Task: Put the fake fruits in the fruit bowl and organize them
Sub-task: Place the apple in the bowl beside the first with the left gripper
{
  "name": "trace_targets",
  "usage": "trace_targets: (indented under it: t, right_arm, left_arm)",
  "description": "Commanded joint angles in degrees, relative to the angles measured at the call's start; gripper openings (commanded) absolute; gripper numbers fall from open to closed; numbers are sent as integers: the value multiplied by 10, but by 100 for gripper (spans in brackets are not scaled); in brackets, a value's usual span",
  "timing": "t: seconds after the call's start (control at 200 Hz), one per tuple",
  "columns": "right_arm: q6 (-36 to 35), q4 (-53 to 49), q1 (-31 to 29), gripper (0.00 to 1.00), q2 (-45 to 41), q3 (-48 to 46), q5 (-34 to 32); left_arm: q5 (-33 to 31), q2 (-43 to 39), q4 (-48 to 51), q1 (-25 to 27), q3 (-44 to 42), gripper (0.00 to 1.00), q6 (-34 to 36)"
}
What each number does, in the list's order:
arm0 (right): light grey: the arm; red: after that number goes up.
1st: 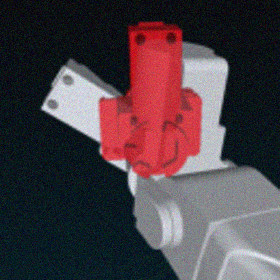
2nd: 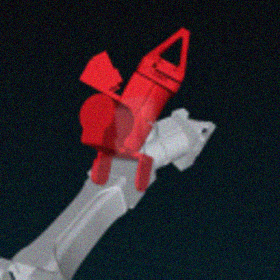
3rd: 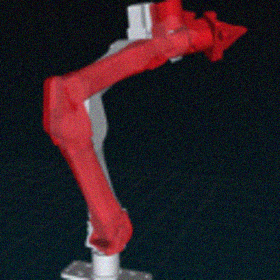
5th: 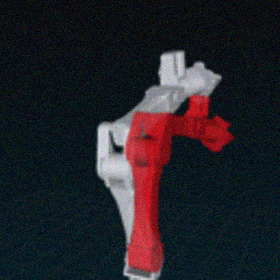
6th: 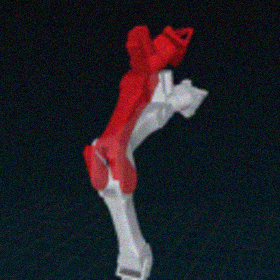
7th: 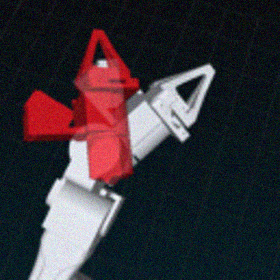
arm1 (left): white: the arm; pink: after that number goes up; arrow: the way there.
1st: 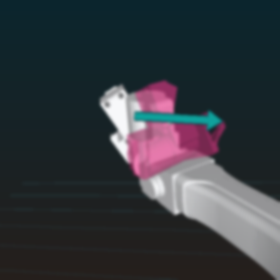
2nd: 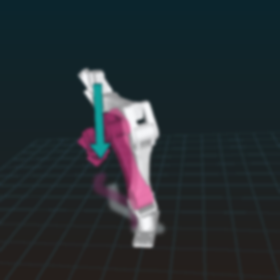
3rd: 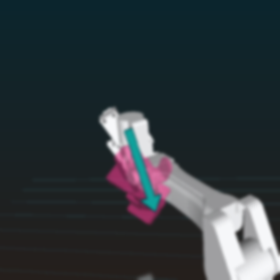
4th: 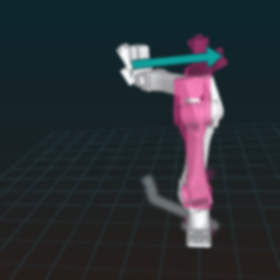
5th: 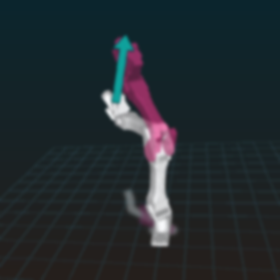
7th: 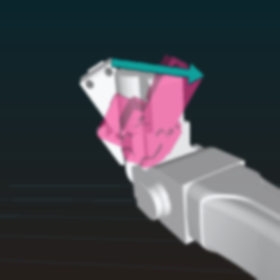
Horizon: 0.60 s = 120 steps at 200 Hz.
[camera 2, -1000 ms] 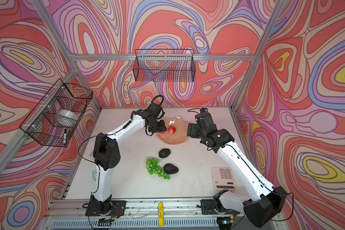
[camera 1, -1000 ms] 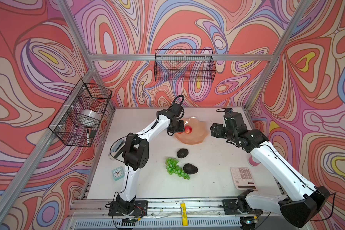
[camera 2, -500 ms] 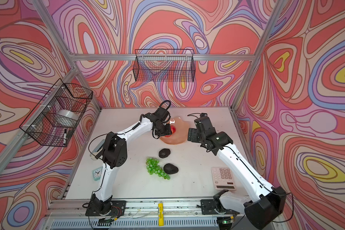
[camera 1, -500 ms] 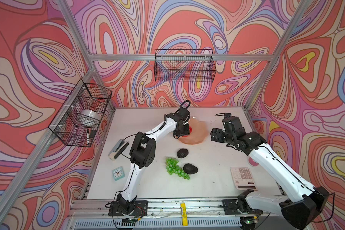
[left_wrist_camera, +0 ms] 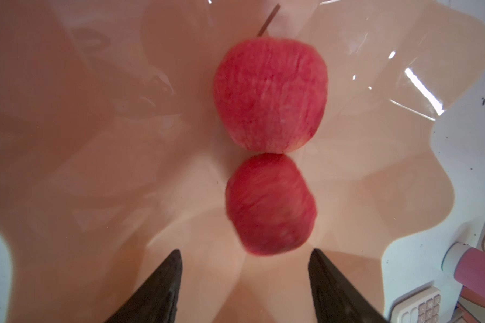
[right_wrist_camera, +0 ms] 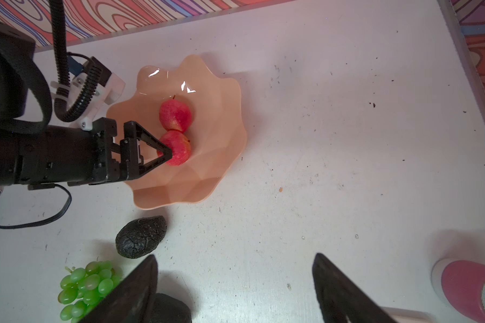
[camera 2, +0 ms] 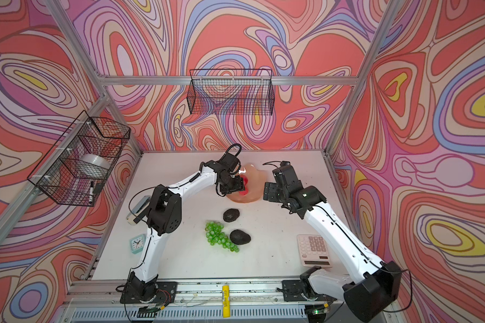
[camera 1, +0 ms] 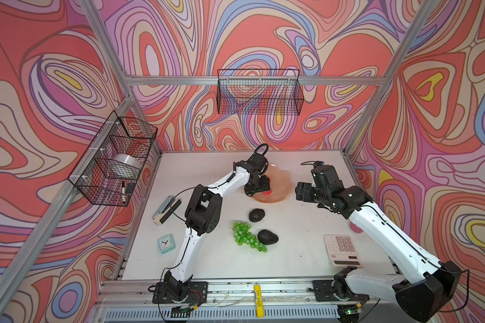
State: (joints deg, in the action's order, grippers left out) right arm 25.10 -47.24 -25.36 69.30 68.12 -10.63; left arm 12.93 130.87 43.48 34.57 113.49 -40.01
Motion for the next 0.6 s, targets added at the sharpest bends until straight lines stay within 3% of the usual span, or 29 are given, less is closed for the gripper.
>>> trace_targets:
  t: [0.0,0.125,0.401,0.596]
  right_arm:
    - [-7,-12,1,89,-6,-5,17]
    - [-20,-28,-17,87,-16,-7,58]
    - [64,-91,-234,86,-14,-50,9]
    - [107,-57,-320,86,22,-81,1]
  left_arm:
    - [14,-21,-9,3,12,75,-16]
    - [-1,-73,-24,2,-3,75,-10]
    - [-42,-290,-119,-64,-130,80,4]
    - [-107,-450,-150,-121,-244,89,78]
